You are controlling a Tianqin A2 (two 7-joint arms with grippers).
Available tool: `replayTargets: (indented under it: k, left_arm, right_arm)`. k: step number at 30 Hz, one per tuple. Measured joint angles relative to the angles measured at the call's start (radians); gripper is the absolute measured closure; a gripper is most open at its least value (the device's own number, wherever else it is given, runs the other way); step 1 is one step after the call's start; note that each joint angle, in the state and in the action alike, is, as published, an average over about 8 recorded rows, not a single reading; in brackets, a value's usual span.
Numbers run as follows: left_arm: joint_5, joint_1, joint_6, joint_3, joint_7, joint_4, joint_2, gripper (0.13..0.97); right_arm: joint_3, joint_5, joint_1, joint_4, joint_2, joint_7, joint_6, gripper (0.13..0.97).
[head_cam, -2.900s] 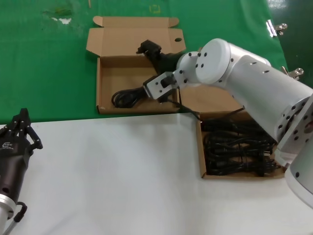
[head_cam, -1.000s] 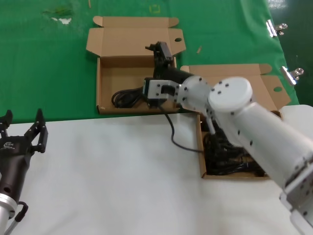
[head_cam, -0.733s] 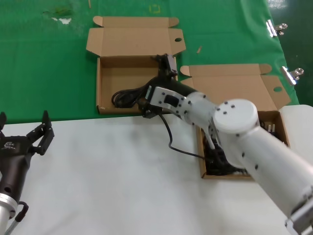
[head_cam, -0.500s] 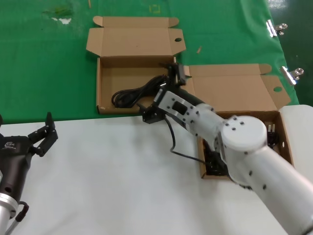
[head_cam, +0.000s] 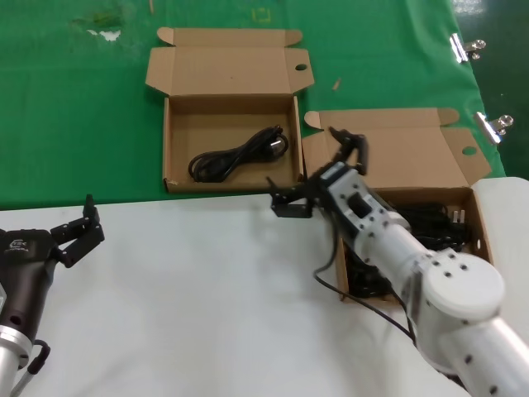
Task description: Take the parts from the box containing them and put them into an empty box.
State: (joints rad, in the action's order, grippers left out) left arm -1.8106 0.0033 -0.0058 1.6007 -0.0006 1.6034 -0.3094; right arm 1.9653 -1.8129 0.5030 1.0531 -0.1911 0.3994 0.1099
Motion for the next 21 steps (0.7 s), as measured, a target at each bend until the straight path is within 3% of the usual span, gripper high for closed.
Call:
replayTargets:
  k: [4, 21]
  left_arm:
    - [0.002, 0.0, 0.001, 0.0, 0.0, 0.0, 0.001, 0.165]
    - [0.008, -0.002, 0.005, -0.001, 0.0, -0.003, 0.007, 0.132]
  right_arm:
    - [-0.054, 0.002, -0.074, 0.08, -0.016, -0.059, -0.016, 0.129]
    - [-0.281, 0.01, -0.386, 0.42, -0.084, -0.307, -0.084, 0.129]
